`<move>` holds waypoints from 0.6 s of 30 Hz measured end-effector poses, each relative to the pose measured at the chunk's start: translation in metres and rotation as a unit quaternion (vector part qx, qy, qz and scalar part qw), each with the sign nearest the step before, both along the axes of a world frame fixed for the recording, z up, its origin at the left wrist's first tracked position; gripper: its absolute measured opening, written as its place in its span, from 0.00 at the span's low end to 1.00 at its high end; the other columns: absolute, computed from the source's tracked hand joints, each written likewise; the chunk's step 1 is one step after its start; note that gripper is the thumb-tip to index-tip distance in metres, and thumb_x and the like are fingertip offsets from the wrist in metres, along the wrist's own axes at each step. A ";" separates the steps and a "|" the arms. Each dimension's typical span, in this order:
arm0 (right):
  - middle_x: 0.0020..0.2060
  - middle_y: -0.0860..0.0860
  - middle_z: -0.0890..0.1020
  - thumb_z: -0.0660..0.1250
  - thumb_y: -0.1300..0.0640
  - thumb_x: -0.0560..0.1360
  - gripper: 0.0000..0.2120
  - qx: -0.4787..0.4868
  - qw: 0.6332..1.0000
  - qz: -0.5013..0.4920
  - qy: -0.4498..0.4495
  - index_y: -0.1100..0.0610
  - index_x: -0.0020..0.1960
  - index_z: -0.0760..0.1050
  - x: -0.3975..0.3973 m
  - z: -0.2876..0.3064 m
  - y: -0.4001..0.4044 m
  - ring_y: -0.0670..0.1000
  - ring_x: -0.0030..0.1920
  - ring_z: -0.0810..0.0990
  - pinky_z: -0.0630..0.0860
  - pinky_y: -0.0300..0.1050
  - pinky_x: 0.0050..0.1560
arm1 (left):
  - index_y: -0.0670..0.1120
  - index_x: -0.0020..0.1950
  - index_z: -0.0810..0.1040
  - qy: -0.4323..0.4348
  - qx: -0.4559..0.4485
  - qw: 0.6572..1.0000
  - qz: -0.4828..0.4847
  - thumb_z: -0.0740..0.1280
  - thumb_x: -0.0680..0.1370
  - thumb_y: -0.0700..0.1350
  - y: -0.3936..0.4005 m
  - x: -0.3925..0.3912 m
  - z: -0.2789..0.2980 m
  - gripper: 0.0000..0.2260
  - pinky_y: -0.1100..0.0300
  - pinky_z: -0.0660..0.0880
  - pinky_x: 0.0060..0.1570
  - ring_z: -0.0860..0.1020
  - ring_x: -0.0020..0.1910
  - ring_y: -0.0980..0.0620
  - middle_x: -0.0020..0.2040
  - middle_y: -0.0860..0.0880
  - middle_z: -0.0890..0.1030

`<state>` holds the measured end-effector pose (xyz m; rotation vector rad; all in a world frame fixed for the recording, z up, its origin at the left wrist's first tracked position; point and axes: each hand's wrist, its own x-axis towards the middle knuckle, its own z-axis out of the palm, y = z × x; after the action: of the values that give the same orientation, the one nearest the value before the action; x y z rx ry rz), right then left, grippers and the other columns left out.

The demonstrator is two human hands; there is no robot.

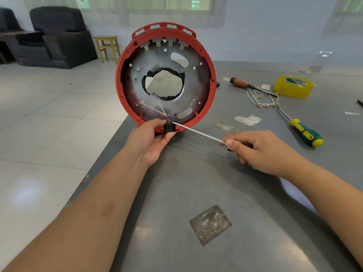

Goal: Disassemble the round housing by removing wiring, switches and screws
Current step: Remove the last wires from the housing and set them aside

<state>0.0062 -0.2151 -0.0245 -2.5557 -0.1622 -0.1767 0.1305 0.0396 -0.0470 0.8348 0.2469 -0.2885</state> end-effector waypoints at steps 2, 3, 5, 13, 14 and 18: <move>0.32 0.42 0.82 0.59 0.40 0.81 0.12 0.002 1.000 -0.002 0.003 0.38 0.54 0.81 0.000 0.000 -0.002 0.41 0.33 0.80 0.74 0.38 0.40 | 0.37 0.60 0.77 -0.009 0.005 1.000 0.005 0.68 0.78 0.29 0.000 0.001 -0.001 0.12 0.50 0.85 0.41 0.88 0.45 0.40 0.45 0.39 0.85; 0.32 0.43 0.82 0.59 0.40 0.81 0.12 0.003 1.000 -0.002 0.003 0.38 0.55 0.81 0.000 0.000 -0.003 0.40 0.33 0.80 0.74 0.38 0.40 | 0.38 0.60 0.77 -0.014 0.010 1.000 0.007 0.68 0.78 0.29 -0.001 0.001 -0.001 0.12 0.50 0.85 0.41 0.88 0.44 0.41 0.42 0.40 0.86; 0.32 0.43 0.82 0.59 0.40 0.81 0.13 0.008 1.000 -0.004 0.003 0.38 0.55 0.81 0.000 0.000 -0.005 0.40 0.32 0.80 0.73 0.38 0.39 | 0.39 0.57 0.78 -0.025 0.019 0.999 0.012 0.68 0.78 0.29 -0.002 0.001 -0.001 0.10 0.49 0.85 0.41 0.88 0.44 0.41 0.40 0.41 0.86; 0.34 0.44 0.82 0.61 0.40 0.79 0.11 0.069 0.994 -0.045 -0.073 0.35 0.57 0.79 -0.004 -0.007 -0.020 0.44 0.33 0.79 0.76 0.41 0.40 | 0.37 0.68 0.76 -0.061 0.017 0.998 0.018 0.70 0.78 0.29 -0.002 -0.001 -0.003 0.19 0.51 0.85 0.44 0.88 0.50 0.42 0.52 0.40 0.86; 0.35 0.44 0.82 0.62 0.41 0.80 0.10 0.075 0.991 -0.060 -0.092 0.36 0.57 0.79 -0.004 -0.008 -0.023 0.45 0.34 0.79 0.76 0.43 0.41 | 0.37 0.70 0.75 -0.064 0.011 0.998 0.021 0.71 0.78 0.29 -0.002 -0.001 -0.003 0.21 0.51 0.85 0.44 0.88 0.50 0.42 0.52 0.40 0.87; 0.37 0.48 0.82 0.62 0.54 0.81 0.15 0.101 0.973 -0.149 -0.142 0.37 0.63 0.75 -0.001 -0.011 -0.035 0.53 0.39 0.80 0.80 0.55 0.47 | 0.40 0.74 0.72 -0.077 -0.001 0.996 0.035 0.71 0.78 0.29 -0.003 -0.002 -0.003 0.25 0.50 0.85 0.45 0.88 0.51 0.43 0.52 0.42 0.87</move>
<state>0.0053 -0.2499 -0.0360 -2.3290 0.1291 -0.6418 0.1285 0.0369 -0.0504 0.8406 0.1316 -0.1571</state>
